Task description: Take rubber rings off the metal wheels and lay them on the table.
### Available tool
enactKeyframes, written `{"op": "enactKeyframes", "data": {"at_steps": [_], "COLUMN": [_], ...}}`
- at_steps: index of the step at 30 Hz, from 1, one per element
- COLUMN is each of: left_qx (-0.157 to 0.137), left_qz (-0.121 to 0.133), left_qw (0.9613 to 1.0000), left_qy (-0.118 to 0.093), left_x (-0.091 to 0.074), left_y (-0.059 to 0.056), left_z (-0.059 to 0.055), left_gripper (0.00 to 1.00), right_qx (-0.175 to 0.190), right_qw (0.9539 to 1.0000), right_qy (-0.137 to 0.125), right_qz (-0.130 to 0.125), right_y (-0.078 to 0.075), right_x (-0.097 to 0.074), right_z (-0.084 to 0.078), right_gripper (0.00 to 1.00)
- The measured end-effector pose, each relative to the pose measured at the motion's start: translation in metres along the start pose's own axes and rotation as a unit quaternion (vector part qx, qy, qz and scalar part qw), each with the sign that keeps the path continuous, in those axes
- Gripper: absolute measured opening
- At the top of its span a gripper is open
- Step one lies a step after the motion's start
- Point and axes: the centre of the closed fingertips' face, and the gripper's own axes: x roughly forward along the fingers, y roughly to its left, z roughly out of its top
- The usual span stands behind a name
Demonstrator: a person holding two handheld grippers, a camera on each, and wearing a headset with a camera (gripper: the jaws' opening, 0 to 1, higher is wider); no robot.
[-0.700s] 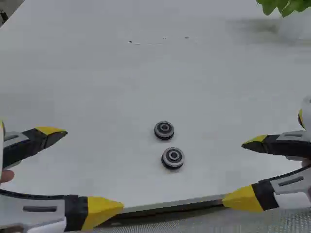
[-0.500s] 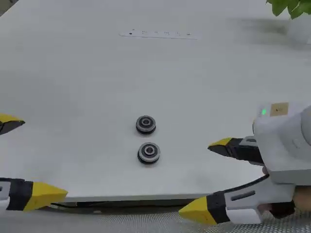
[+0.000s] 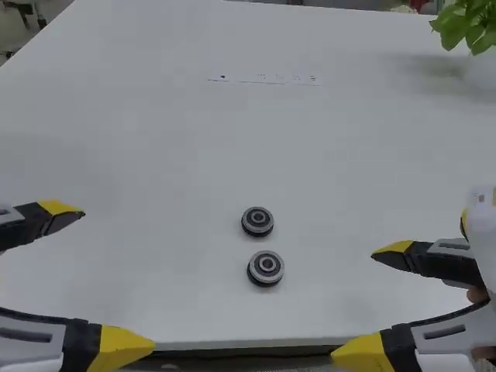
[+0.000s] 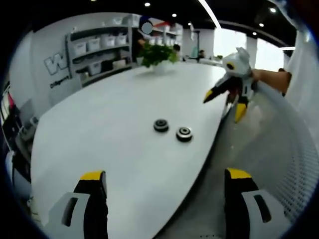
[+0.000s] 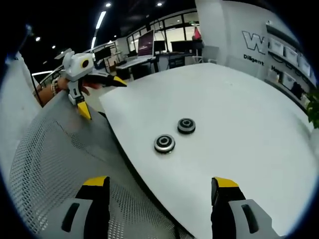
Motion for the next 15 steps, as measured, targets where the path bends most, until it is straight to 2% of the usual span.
{"op": "enactKeyframes", "data": {"at_steps": [5, 9, 11, 15], "left_qx": [-0.01, 0.008, 0.02, 0.013], "left_qz": [-0.026, -0.023, -0.025, -0.014], "left_qw": [0.9995, 0.9997, 0.9994, 0.9995], "left_qy": [-0.015, -0.006, -0.014, -0.025], "left_x": [0.0, 0.0, -0.001, -0.003], "left_y": [-0.007, -0.006, -0.006, 0.001], "left_z": [0.005, 0.005, 0.01, 0.017], "left_gripper": [1.0, 1.0, 1.0, 1.0], "right_qx": [0.011, 0.025, 0.027, 0.028], "right_qw": [0.9998, 0.9995, 0.9994, 0.9993], "right_qy": [-0.014, -0.017, -0.022, -0.025], "right_qz": [-0.009, -0.014, -0.008, 0.003], "right_y": [-0.004, -0.007, -0.005, -0.002], "right_x": [-0.002, -0.002, -0.002, -0.001], "right_z": [0.004, 0.004, 0.006, 0.007], "right_gripper": [0.83, 0.83, 0.83, 0.83]}}
